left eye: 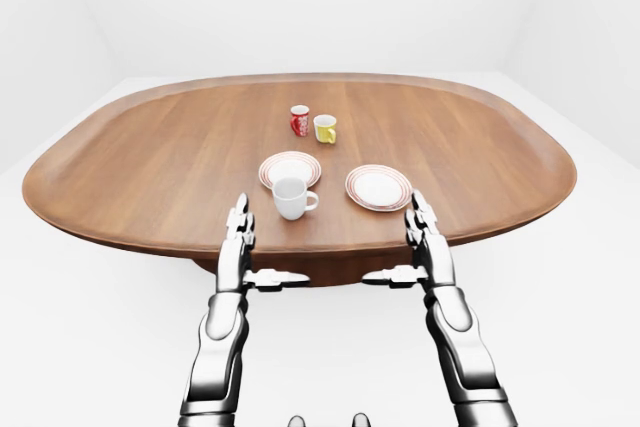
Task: Put the white mug on the left plate.
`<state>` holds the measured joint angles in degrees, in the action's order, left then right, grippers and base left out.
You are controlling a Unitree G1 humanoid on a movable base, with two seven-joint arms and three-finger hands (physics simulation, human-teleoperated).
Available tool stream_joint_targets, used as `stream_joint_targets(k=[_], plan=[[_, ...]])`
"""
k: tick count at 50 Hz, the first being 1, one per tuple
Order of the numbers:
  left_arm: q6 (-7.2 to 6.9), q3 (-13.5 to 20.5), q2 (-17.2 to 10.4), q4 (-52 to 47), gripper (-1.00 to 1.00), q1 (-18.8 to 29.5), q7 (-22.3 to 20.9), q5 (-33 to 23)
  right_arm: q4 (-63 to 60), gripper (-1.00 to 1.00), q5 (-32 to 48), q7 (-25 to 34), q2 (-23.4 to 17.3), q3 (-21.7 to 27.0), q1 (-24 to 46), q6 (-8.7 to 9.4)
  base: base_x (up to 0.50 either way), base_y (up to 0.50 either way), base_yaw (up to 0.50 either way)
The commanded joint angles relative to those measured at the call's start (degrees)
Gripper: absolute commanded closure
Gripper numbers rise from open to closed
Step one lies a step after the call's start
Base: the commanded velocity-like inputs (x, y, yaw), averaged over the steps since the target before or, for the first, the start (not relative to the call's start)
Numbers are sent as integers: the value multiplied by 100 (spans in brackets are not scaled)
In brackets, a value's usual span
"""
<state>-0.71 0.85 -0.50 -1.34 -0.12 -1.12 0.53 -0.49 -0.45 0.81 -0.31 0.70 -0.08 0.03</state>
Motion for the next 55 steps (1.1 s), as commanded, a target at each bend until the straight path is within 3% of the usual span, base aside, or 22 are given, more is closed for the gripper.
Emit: stream_joint_targets(k=[1,3,4,5,8,10,15,24,55], plan=[[-300,141,-83,-513,-100,-26,-212,90,-252,-100,-98,146,-65,115,-35,131,0,0,0],[-429,157,-82,-782,-100,-14,-214,122,-519,-100,-126,150,-62,119,-51,308,0,0,0],[-429,180,-82,-1139,-100,0,-209,185,-863,-100,-195,166,-58,128,-74,489,0,0,0],[-429,245,-116,-2109,-100,81,-184,340,-1899,-100,-554,162,-15,216,-153,497,0,0,0],[-429,596,-186,-3777,-100,605,8,898,-3401,-100,-754,91,-190,346,140,497,0,0,0],[-429,842,-256,-4315,-100,1009,279,1280,-4133,-100,-1013,-8,-272,562,644,497,0,0,0],[-429,685,-328,-4229,-100,822,318,1256,-4325,-100,-1082,2,-285,567,639,497,0,0,0],[-429,778,-357,-3990,-100,858,382,1406,-3980,-100,-973,39,-287,694,445,497,0,2,0],[-429,816,-416,-3947,-100,882,421,1436,-3918,-100,-760,304,-258,594,302,497,0,50,0]])
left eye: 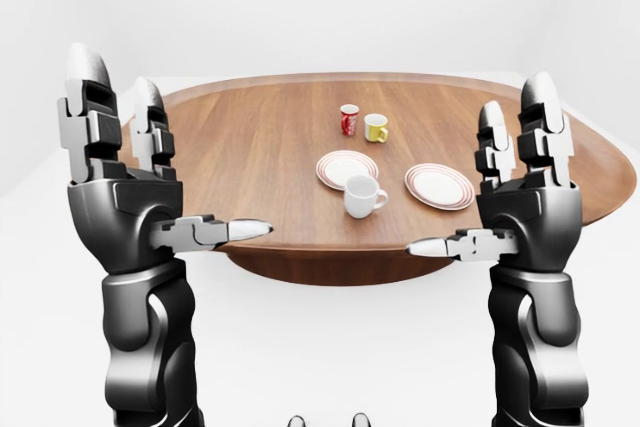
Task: Put the white mug on the left plate.
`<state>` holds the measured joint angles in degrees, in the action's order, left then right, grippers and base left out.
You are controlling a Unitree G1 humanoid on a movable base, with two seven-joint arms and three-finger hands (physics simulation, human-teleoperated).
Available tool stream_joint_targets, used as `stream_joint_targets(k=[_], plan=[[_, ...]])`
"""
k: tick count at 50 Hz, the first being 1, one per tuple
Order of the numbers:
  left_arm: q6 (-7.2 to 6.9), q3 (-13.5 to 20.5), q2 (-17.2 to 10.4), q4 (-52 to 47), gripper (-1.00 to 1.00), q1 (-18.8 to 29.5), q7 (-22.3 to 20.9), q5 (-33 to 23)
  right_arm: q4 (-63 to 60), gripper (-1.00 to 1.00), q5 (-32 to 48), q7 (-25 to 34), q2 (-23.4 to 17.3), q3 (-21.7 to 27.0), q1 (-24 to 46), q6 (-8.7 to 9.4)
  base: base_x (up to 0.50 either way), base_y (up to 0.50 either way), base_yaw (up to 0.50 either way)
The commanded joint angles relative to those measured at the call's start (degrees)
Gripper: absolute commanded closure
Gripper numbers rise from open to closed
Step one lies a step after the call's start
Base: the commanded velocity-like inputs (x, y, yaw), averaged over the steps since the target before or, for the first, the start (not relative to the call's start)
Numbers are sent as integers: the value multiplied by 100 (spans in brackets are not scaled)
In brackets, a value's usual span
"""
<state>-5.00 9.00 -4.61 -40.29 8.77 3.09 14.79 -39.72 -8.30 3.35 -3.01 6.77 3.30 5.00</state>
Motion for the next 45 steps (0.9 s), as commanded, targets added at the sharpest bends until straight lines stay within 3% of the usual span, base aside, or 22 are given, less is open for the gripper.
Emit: stream_joint_targets(k=[1,12,28,45], plan=[[0,1,-5,-64,-100,-6,-3,15,4,-100,25,52,13,-14,-35,0,0,50,0],[0,-17,5,-79,-100,-6,-21,-24,72,-100,25,25,23,-13,-18,0,0,50,0],[0,-20,16,-124,-100,-23,-49,-23,-7,-100,-187,69,61,15,-55,0,0,0,0],[0,-10,8,-159,-100,-14,-45,12,-187,-100,-485,72,20,28,-73,0,47,0,0]])
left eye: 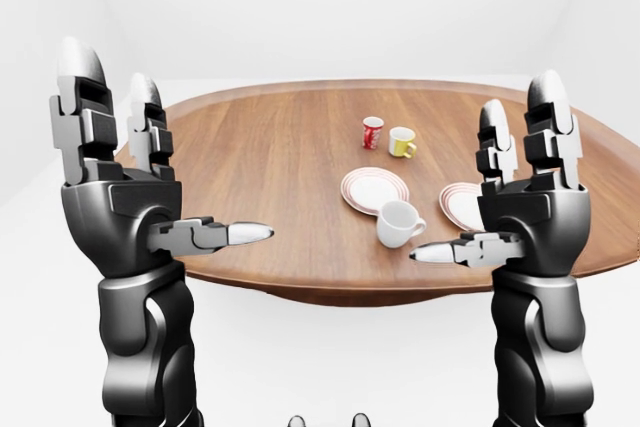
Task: Put the white mug on the left plate.
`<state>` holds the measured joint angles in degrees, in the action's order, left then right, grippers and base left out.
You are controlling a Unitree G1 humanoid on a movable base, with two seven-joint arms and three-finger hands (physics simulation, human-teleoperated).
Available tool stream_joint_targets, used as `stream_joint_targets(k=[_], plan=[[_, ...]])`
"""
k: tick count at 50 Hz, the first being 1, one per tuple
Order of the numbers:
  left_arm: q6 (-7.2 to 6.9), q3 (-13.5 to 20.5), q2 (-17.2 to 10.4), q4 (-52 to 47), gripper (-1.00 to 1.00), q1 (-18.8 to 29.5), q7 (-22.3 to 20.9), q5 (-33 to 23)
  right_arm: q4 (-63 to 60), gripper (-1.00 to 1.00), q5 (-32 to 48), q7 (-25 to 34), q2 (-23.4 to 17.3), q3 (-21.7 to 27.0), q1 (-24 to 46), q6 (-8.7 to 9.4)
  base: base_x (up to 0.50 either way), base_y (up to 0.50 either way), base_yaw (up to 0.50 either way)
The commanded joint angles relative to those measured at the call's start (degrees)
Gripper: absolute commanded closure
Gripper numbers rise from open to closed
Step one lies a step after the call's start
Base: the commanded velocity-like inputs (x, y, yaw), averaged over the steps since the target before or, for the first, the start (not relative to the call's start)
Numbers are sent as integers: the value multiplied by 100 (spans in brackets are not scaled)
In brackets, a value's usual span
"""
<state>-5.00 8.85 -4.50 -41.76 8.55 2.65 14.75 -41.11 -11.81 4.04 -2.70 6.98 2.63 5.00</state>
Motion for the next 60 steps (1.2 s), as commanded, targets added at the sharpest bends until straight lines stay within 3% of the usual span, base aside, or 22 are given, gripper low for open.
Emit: stream_joint_targets(k=[1,45,60], plan=[[0,3,-4,-7,-100,7,-1,13,-42,-100,-136,3,-11,8,-6,0,50,0,0],[0,-4,13,-30,-100,-52,-36,45,68,-100,70,91,-10,-143,-45,0,50,0,0],[0,3,6,-14,-100,-41,-41,48,134,-100,365,290,31,-319,-120,0,4,0,0]])
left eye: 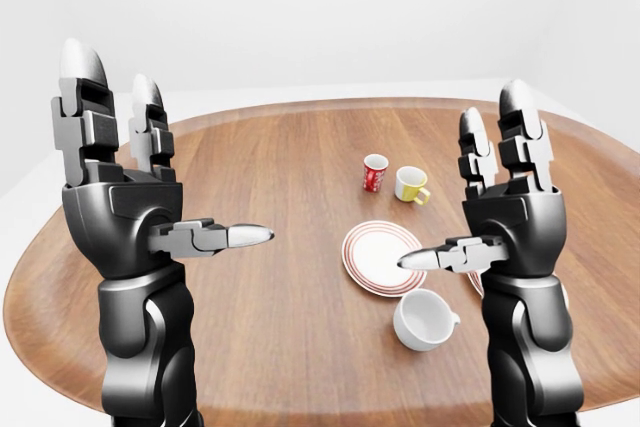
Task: Put the white mug on the left plate.
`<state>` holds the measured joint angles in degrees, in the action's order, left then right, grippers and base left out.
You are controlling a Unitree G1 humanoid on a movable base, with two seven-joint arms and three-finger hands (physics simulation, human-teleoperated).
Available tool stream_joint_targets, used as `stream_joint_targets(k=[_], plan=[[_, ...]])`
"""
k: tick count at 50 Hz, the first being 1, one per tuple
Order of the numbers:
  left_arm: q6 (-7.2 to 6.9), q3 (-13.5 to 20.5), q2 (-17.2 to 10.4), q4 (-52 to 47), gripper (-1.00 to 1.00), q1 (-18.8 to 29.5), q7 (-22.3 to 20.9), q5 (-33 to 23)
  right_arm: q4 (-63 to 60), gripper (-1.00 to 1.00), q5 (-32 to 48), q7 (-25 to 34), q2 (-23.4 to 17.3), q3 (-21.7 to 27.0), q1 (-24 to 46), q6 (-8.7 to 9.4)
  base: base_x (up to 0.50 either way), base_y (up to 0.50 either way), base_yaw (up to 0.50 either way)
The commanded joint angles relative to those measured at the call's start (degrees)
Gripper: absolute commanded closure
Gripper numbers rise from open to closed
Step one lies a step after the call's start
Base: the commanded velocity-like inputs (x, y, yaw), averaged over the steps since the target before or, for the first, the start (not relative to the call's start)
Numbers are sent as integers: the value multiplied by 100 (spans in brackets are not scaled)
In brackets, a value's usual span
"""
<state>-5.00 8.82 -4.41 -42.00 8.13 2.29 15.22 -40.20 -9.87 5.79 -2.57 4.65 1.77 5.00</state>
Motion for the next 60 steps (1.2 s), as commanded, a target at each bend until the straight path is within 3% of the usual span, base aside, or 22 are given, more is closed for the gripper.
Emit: stream_joint_targets(k=[1,20,27,31,36,60], plan=[[0,9,-3,10,-100,2,-5,4,18,-100,165,120,17,-80,-39,0,0,0,0],[0,-19,13,-59,-100,-58,-27,-32,-778,-100,902,835,-149,-212,-457,0,0,0,0],[0,15,2,-79,-100,-23,-15,-2,-996,-100,1394,1293,-140,-359,-1023,0,0,0,0],[0,16,-1,-72,-100,-4,-2,6,-1228,-100,1406,1687,-84,-508,-1777,0,0,0,0],[0,12,-5,-70,-100,-5,1,2,-1225,-100,1544,1881,-62,-589,-2235,0,0,0,0],[0,10,0,-35,-100,-3,-11,-30,-1980,-100,2160,2669,74,-378,-2196,0,0,0,0]])
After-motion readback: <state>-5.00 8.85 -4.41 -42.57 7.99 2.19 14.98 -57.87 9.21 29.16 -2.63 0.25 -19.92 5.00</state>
